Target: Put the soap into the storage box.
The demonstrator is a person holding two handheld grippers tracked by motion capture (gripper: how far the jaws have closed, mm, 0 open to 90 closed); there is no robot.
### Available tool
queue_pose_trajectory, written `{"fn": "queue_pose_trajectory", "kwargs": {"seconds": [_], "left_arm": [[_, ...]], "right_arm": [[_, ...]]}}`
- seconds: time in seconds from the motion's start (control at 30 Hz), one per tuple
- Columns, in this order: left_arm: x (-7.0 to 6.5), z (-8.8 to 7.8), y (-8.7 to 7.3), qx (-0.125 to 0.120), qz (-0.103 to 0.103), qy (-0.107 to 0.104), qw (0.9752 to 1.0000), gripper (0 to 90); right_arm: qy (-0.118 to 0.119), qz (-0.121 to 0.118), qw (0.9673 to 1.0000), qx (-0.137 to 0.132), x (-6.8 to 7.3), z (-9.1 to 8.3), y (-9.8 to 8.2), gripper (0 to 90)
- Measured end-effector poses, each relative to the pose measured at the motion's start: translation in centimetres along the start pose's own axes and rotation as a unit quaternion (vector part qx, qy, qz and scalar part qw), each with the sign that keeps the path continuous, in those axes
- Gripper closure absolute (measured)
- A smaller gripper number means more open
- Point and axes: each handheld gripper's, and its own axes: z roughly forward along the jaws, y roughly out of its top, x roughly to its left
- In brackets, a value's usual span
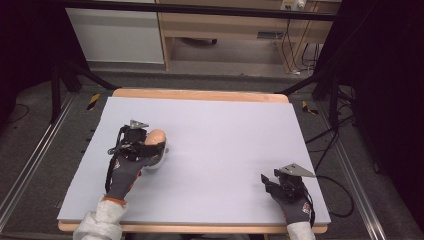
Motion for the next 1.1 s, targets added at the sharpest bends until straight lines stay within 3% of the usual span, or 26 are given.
{"fn": "queue_pose_trajectory", "kwargs": {"seconds": [1.1], "left_arm": [[1.1,2.9,-1.7,0.027,-0.020,0.016,0.9993,31.9]], "right_arm": [[0.002,0.003,1.0000,0.002,0.1,0.0,0.0,44.0]]}}
